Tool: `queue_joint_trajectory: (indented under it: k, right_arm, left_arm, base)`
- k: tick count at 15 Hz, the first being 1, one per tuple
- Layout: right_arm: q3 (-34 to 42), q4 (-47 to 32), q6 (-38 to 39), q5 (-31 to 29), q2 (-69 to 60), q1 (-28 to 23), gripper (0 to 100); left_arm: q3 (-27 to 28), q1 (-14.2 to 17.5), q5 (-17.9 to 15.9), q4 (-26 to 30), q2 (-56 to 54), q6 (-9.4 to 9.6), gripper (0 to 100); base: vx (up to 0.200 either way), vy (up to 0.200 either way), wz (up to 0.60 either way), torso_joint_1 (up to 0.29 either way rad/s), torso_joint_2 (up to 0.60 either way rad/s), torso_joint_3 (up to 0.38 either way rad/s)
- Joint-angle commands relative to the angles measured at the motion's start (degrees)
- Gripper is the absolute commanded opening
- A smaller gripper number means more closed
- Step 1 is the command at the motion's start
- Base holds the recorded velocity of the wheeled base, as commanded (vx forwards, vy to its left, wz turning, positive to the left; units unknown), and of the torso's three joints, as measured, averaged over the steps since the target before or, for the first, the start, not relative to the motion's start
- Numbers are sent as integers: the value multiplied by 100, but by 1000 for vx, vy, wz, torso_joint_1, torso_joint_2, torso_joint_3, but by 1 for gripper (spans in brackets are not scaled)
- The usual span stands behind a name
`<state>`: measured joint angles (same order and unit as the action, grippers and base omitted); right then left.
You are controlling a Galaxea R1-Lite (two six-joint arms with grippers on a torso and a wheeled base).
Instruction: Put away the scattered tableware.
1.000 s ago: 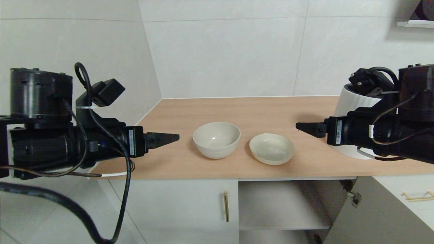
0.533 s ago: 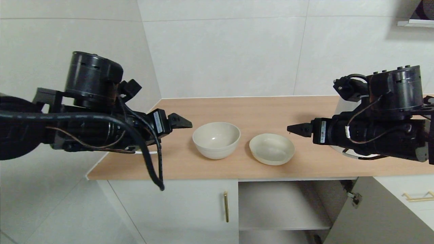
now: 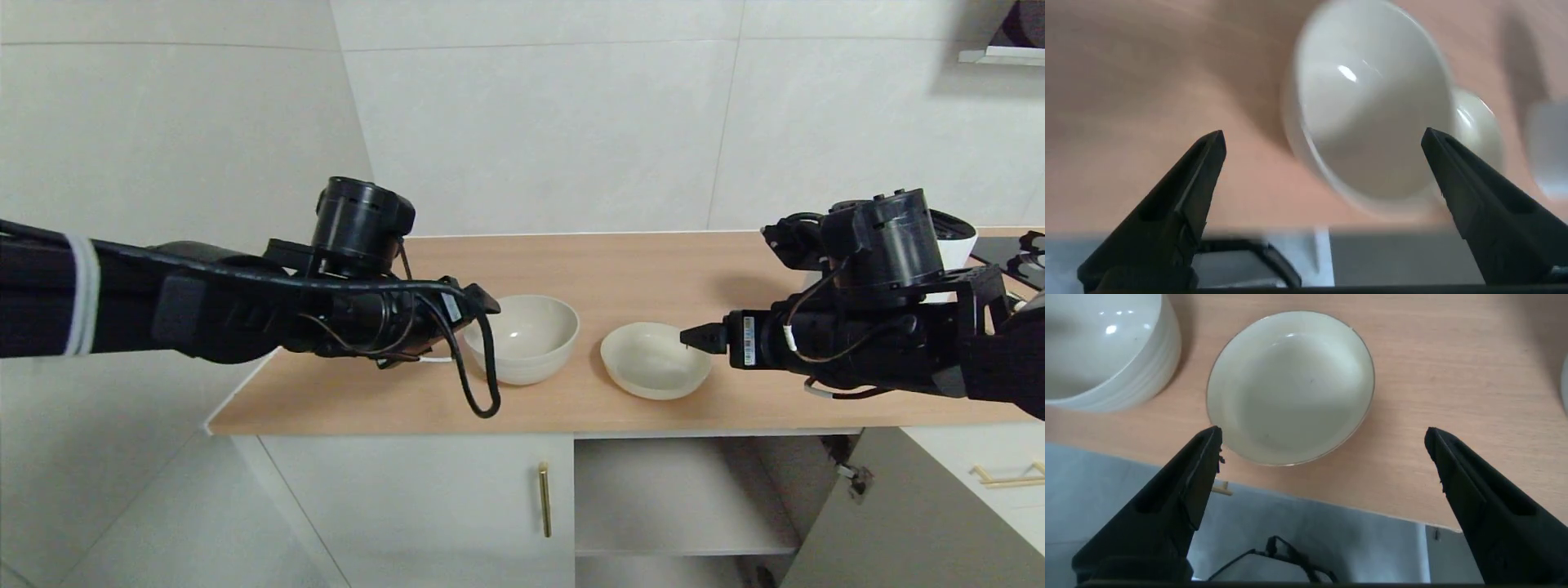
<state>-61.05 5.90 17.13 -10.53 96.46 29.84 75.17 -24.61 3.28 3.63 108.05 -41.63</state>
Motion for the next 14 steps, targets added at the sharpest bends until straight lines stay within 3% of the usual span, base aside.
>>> queue_joint_trajectory:
  k: [1, 8, 9, 14]
  right_arm:
    - [-3, -1, 10, -1, 57, -5, 100]
    - [32, -10, -8, 7, 57, 4, 100]
    - [32, -10, -8, 7, 57, 4, 100]
    - [14, -28, -8, 7, 48, 4, 100]
  left_arm:
    - [297, -8, 208, -3, 639, -100, 100]
    - [385, -8, 226, -12, 832, -117, 100]
    - [385, -8, 226, -12, 806, -117, 0]
    - [367, 0, 217, -12, 648, -161, 0]
  base:
    - [0, 0, 0, 0, 0, 0]
    - [0, 0, 0, 0, 0, 0]
    - [0, 0, 0, 0, 0, 0]
    - [0, 0, 0, 0, 0, 0]
